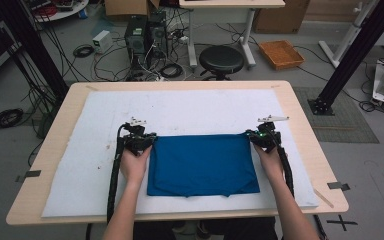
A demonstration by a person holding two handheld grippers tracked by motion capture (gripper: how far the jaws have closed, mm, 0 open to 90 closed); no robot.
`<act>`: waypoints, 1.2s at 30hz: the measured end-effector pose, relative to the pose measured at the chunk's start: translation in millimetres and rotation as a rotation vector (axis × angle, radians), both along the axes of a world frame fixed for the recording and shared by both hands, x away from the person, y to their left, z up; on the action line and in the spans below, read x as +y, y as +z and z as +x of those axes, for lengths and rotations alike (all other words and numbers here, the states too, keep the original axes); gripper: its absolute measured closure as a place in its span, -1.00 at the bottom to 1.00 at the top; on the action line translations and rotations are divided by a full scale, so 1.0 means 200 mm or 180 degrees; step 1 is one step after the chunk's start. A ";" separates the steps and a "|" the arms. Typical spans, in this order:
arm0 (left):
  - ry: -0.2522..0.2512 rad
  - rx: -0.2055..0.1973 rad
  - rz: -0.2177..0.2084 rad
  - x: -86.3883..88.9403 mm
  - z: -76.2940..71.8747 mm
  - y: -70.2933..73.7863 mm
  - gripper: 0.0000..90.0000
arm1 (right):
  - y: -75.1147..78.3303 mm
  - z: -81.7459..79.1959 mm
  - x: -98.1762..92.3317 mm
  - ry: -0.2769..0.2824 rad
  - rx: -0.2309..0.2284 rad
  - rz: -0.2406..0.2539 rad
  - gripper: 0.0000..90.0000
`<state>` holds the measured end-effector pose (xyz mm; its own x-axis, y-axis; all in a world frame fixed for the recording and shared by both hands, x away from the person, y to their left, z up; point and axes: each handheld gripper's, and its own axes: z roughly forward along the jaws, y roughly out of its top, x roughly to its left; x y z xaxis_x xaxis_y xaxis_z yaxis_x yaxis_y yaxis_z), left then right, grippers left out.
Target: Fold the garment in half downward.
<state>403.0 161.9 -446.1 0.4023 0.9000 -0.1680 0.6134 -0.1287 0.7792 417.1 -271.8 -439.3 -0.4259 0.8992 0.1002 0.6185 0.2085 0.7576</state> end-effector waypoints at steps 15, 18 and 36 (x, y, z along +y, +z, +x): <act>0.0089 -0.0269 -0.0138 0.07 -0.11 0.13 0.14 | 0.07 -0.08 -0.01 -0.0008 -0.0116 0.0053 0.14; -0.0018 -0.0319 -0.0123 0.08 -0.16 0.18 -0.01 | 0.10 -0.14 -0.02 0.0062 -0.0179 0.0115 0.08; -0.0500 -0.0820 -0.0215 0.12 -0.57 0.16 -0.12 | 0.12 -0.47 -0.09 0.0343 -0.0387 0.0354 -0.05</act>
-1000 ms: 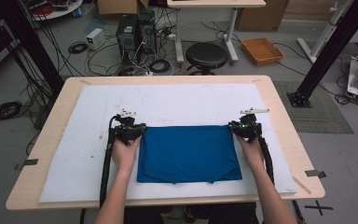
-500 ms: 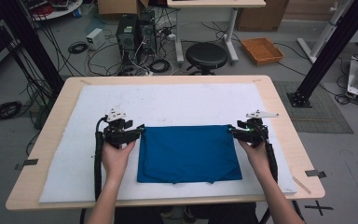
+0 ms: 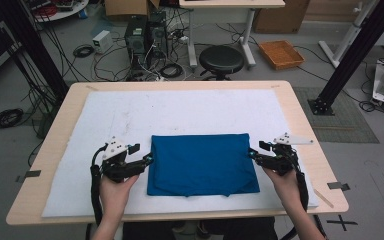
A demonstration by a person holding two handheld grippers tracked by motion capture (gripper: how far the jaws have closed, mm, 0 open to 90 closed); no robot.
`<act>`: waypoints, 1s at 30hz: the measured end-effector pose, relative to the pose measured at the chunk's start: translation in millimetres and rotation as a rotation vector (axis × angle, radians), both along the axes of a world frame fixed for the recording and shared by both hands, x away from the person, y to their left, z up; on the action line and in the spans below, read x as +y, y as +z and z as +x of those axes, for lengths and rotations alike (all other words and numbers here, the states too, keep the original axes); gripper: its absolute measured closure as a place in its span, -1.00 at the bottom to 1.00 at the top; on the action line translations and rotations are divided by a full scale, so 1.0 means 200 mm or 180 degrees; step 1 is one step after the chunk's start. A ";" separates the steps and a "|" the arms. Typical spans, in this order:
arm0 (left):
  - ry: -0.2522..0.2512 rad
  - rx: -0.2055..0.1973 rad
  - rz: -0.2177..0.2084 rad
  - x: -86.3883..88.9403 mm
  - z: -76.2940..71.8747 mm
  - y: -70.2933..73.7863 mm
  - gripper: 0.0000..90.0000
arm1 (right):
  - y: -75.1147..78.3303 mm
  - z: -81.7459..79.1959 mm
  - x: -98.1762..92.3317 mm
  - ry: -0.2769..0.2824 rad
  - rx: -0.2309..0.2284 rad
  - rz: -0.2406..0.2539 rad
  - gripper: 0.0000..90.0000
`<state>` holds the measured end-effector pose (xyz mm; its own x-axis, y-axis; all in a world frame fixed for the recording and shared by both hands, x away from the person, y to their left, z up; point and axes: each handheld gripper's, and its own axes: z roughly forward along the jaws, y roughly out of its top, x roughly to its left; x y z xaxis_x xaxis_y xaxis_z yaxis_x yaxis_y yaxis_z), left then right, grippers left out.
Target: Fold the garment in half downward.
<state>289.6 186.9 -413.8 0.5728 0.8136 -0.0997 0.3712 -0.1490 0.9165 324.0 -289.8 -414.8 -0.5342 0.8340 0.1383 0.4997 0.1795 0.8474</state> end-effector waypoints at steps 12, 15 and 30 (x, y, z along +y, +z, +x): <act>-0.0141 0.0347 -0.0456 0.03 -0.18 -0.05 -0.13 | -0.02 -0.08 -0.05 -0.0025 -0.0106 -0.0028 -0.05; -0.0049 0.0407 -0.0447 0.04 -0.22 -0.07 -0.12 | -0.02 -0.08 -0.05 -0.0033 -0.0123 -0.0016 -0.05; 0.0295 0.0896 -0.0226 -0.05 -0.23 -0.18 -0.12 | -0.03 -0.09 -0.06 -0.0060 -0.0166 -0.0040 -0.05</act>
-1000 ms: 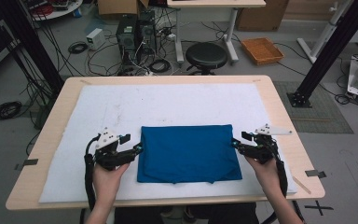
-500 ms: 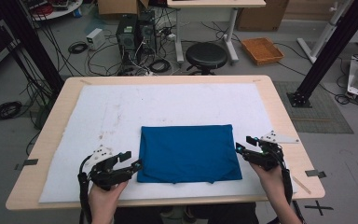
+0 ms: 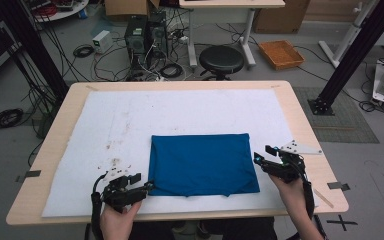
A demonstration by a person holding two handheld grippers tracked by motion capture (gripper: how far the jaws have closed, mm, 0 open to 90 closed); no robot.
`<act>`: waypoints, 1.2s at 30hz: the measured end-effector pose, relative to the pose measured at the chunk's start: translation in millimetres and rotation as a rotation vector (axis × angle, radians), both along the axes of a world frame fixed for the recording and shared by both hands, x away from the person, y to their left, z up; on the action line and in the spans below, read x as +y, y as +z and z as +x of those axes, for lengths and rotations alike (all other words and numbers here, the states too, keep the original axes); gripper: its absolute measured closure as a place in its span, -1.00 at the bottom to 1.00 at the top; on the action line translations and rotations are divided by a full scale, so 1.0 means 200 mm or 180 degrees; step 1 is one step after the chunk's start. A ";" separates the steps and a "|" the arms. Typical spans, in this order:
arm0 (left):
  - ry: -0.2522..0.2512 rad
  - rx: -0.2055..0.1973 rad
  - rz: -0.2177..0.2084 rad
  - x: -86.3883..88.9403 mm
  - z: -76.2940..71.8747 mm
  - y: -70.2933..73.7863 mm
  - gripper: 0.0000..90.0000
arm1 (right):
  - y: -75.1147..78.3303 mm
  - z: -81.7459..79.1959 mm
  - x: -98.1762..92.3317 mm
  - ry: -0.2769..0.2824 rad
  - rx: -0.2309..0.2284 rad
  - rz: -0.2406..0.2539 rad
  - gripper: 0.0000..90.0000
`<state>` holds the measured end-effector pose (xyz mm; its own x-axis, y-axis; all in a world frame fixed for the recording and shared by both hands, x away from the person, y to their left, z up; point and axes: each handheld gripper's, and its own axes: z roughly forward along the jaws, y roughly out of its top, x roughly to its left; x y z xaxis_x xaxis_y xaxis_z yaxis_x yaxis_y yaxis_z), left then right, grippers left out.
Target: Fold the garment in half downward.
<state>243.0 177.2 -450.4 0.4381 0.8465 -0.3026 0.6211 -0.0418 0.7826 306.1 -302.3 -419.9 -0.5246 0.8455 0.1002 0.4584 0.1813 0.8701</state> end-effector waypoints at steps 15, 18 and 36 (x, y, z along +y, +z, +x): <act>0.0164 0.0089 0.0023 -0.05 0.01 -0.02 0.04 | 0.00 -0.01 0.00 0.0013 -0.0042 -0.0012 -0.05; 0.0128 0.0073 0.0041 -0.07 0.01 -0.02 0.10 | 0.00 -0.01 0.01 0.0032 -0.0052 -0.0026 -0.05; 0.0286 -0.0016 0.0267 -0.15 -0.01 -0.02 0.57 | 0.01 -0.03 0.09 0.0160 -0.0136 -0.0165 -0.05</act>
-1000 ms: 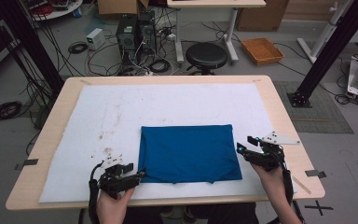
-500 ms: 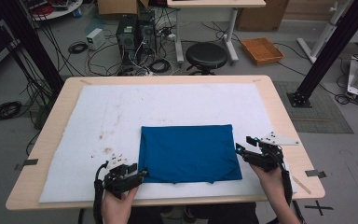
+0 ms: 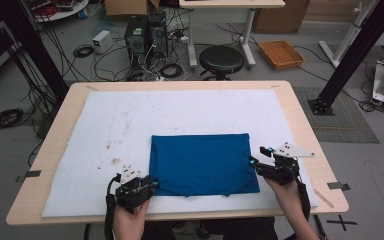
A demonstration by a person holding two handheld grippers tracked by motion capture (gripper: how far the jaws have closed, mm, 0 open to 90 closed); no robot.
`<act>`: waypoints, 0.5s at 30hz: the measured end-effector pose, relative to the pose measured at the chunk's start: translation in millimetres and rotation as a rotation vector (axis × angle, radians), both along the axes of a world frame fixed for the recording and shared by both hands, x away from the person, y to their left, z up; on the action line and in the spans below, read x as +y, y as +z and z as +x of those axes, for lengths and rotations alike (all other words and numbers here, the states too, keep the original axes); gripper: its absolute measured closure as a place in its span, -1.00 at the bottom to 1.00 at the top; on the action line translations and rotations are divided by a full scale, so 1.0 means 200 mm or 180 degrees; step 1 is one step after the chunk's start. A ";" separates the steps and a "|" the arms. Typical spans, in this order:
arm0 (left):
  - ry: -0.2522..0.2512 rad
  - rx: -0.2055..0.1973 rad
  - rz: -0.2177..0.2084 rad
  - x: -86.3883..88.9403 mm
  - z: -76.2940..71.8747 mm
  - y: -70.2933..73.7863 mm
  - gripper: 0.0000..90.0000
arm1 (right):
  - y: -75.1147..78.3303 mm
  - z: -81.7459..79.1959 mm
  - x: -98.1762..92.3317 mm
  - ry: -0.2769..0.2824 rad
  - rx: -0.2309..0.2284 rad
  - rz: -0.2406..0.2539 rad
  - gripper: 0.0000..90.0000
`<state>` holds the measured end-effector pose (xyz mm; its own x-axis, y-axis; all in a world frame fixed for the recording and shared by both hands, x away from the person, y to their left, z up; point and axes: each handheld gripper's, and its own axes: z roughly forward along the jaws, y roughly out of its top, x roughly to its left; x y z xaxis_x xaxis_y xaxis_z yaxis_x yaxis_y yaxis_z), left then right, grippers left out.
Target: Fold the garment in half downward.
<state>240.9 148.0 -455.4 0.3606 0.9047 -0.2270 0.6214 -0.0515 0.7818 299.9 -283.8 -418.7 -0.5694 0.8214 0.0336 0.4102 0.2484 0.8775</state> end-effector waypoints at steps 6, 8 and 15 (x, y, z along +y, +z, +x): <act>-0.0019 -0.0035 0.0054 -0.03 0.00 0.00 0.80 | 0.03 0.01 0.07 0.0121 -0.0027 0.0014 -0.04; -0.0001 -0.0034 0.0033 -0.03 0.00 0.00 0.83 | 0.04 0.02 0.11 0.0176 -0.0023 0.0036 -0.02; -0.0015 -0.0031 0.0009 -0.02 0.00 0.00 0.84 | 0.06 0.12 0.30 0.0373 0.0039 0.0099 0.01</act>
<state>240.9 143.6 -456.2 0.3670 0.9036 -0.2210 0.6135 -0.0566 0.7876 324.5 -223.3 -407.3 -0.6609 0.7476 0.0657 0.3908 0.2681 0.8806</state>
